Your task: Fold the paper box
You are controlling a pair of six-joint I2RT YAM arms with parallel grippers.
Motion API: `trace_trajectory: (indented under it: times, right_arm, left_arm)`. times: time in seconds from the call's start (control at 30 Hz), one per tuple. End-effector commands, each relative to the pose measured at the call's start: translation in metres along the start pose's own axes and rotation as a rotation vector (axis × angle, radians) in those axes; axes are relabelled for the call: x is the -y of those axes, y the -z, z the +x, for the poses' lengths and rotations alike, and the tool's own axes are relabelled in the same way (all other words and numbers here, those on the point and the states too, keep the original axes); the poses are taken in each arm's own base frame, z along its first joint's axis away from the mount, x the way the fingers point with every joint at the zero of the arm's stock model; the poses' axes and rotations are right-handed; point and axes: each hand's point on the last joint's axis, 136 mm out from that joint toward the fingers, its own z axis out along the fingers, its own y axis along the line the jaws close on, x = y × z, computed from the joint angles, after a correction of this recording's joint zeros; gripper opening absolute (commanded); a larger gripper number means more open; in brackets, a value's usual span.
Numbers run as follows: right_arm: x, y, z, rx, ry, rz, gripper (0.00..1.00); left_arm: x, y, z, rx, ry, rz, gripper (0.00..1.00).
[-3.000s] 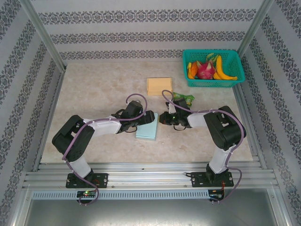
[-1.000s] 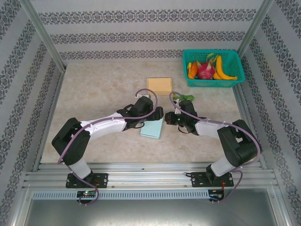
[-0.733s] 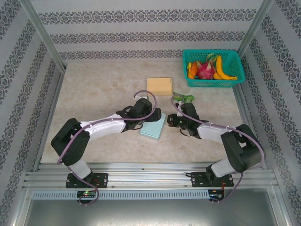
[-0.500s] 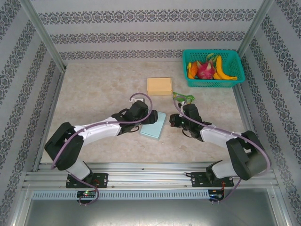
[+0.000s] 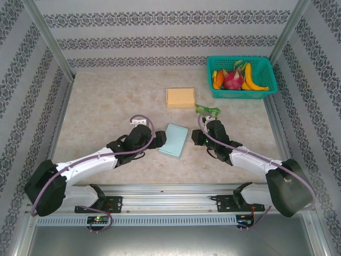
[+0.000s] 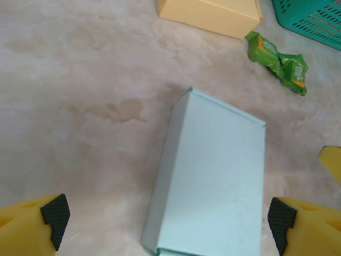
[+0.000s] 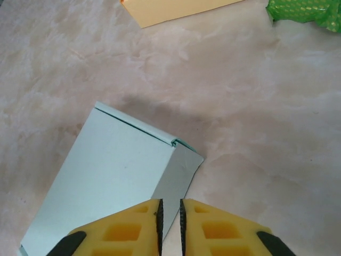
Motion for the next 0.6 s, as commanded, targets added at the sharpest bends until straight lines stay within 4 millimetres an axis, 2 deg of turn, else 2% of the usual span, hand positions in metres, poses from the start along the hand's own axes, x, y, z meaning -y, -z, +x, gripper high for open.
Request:
trace_trajectory:
  times: [0.0, 0.17, 0.3, 0.5, 0.57]
  right_arm:
    - [-0.001, 0.004, -0.008, 0.027, 0.022, 0.034, 0.23]
    - [-0.007, 0.003, -0.017, 0.048, 0.033, 0.039, 0.3]
    - [-0.007, 0.001, -0.023, 0.059, 0.058, 0.058, 0.39]
    - [-0.011, -0.005, -0.028, 0.043, 0.1, 0.071, 0.55]
    - [-0.013, -0.006, -0.03, 0.042, 0.112, 0.069, 0.97]
  left_arm:
    - [-0.017, 0.007, 0.005, 0.016, 0.044, -0.034, 0.98]
    - [-0.028, 0.014, 0.02, 0.0, 0.087, -0.03, 0.97]
    - [-0.015, 0.016, 0.04, -0.038, 0.131, 0.057, 0.96]
    - [0.003, 0.022, 0.051, -0.02, 0.076, 0.06, 0.96]
    - [0.008, 0.022, 0.054, -0.018, 0.08, 0.065, 0.96]
